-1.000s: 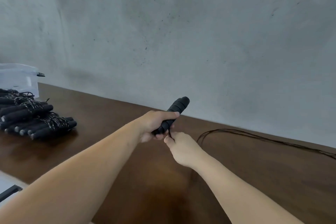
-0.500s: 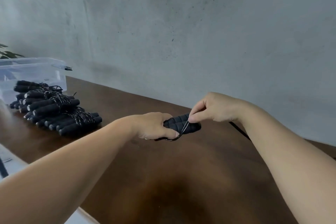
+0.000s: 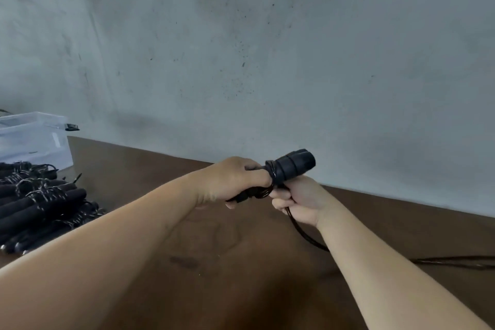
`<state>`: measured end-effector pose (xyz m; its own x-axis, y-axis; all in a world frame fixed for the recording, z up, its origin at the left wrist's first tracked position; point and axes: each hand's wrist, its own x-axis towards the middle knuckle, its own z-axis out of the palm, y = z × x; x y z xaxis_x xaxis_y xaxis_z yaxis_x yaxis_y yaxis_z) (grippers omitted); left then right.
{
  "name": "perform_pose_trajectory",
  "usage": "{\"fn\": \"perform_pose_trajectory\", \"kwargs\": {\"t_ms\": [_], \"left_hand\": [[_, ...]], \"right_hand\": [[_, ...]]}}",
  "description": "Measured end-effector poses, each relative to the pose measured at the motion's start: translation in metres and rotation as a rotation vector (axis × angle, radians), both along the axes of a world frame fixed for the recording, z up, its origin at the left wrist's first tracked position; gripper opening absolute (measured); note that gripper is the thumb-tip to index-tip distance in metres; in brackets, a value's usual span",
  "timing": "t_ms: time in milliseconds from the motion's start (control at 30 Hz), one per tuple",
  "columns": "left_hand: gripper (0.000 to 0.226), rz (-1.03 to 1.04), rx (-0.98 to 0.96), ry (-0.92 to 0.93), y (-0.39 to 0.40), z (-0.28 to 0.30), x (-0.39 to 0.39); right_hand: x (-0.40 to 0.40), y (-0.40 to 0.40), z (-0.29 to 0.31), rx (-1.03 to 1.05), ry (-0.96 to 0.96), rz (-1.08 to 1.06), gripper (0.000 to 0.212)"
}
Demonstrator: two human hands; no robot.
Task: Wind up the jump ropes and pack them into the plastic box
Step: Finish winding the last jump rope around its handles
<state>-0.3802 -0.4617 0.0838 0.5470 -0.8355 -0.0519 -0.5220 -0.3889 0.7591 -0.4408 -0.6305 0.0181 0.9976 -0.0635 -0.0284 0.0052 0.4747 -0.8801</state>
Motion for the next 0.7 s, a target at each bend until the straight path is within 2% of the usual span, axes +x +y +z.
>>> {"fn": "perform_pose_trajectory", "kwargs": {"t_ms": [100,200,300,367,567,633,700], "left_hand": [[0.051,0.126,0.002,-0.061,-0.012,-0.009,0.029],[0.047,0.174,0.072,-0.213,-0.014,-0.019,0.049],[0.050,0.057,0.148,-0.345,-0.017,-0.033,0.058],[0.053,-0.004,0.176,-0.377,-0.020,-0.040,0.062],[0.056,-0.144,0.235,-0.466,-0.013,-0.056,0.067],[0.054,-0.208,0.259,-0.504,-0.007,-0.055,0.066],[0.053,-0.284,0.273,-0.509,0.000,-0.051,0.063]], "right_hand": [[0.018,0.014,-0.013,-0.143,0.058,-0.132,0.016],[0.017,0.028,-0.018,-0.439,0.178,-0.183,0.019],[0.009,0.034,-0.018,-0.733,0.298,-0.189,0.027],[0.000,0.035,-0.017,-0.948,0.327,-0.181,0.024],[-0.022,0.043,0.000,-1.586,0.389,-0.062,0.035],[-0.025,0.048,0.016,-1.696,0.389,-0.043,0.028],[-0.023,0.052,0.035,-1.711,0.399,-0.049,0.017]]}}
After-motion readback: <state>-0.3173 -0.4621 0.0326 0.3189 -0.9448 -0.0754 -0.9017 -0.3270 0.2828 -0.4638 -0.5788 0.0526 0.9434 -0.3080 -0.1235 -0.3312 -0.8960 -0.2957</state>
